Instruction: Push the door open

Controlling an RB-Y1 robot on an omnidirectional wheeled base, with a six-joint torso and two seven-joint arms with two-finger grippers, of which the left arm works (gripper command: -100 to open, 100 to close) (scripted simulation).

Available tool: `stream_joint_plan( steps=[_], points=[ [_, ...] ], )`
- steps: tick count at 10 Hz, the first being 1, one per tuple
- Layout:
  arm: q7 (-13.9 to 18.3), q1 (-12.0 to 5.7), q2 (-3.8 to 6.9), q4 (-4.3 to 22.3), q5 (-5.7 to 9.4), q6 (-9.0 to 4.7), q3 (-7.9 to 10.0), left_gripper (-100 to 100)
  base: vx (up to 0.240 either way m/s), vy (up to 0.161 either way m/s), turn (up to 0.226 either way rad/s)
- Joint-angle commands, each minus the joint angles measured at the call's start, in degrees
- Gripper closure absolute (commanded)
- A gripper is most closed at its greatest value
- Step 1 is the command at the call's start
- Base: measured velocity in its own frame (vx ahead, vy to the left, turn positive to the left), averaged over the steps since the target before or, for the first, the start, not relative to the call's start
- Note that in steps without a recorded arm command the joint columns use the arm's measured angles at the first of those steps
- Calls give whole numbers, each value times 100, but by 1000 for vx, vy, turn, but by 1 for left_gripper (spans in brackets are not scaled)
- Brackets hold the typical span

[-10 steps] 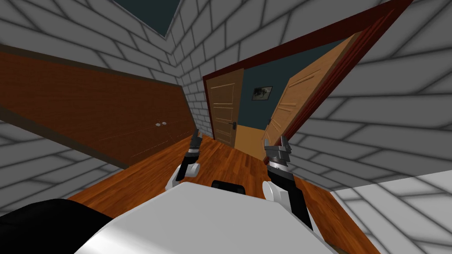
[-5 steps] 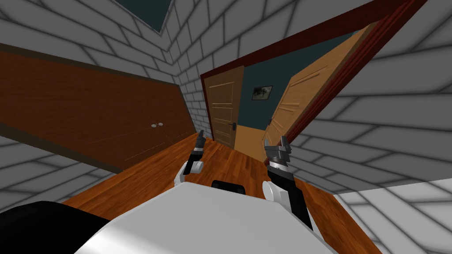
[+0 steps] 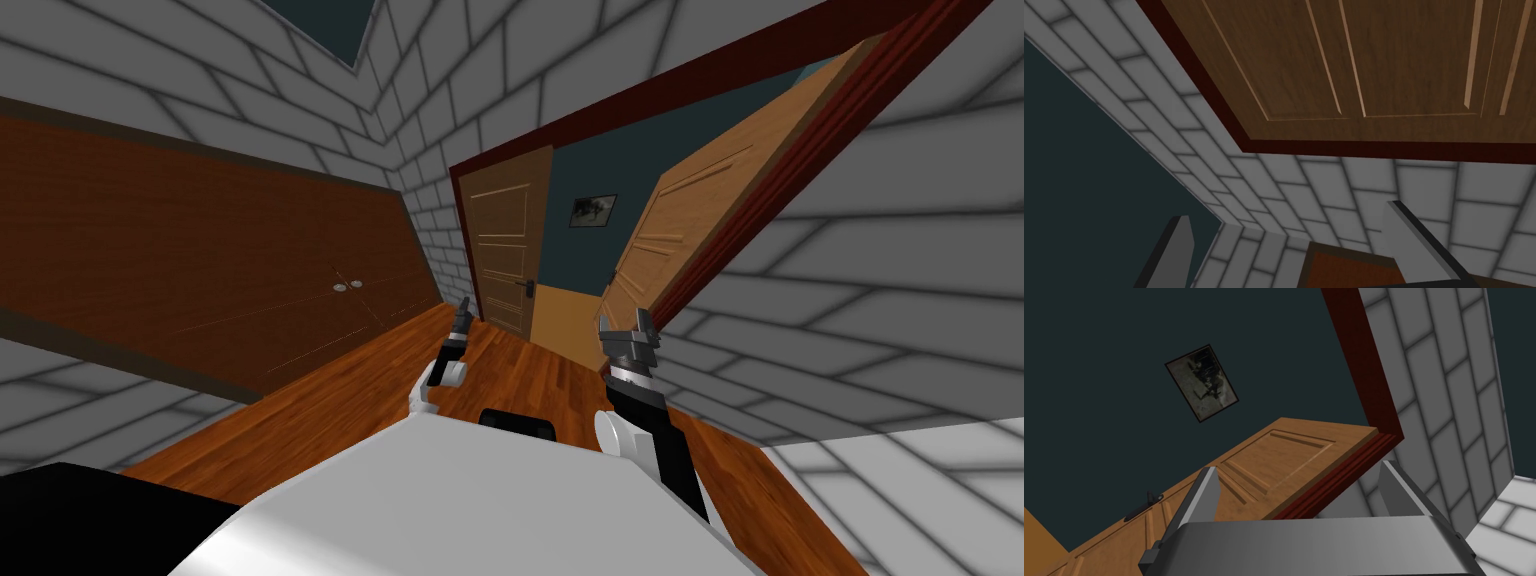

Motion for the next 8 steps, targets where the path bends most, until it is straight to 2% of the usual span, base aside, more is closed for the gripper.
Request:
stream_joint_plan(
  steps=[1,3,4,8],
  points=[
    [39,-161,10,267,-1,22,-29,-100,102,8,-22],
    [84,-380,14,588,-4,37,-62,-100,102,21,-20],
    [84,-380,14,629,-4,37,-62,-100,63,4,-9],
    [176,-828,6,1362,-11,68,-132,-100,77,3,-21]
  ],
)
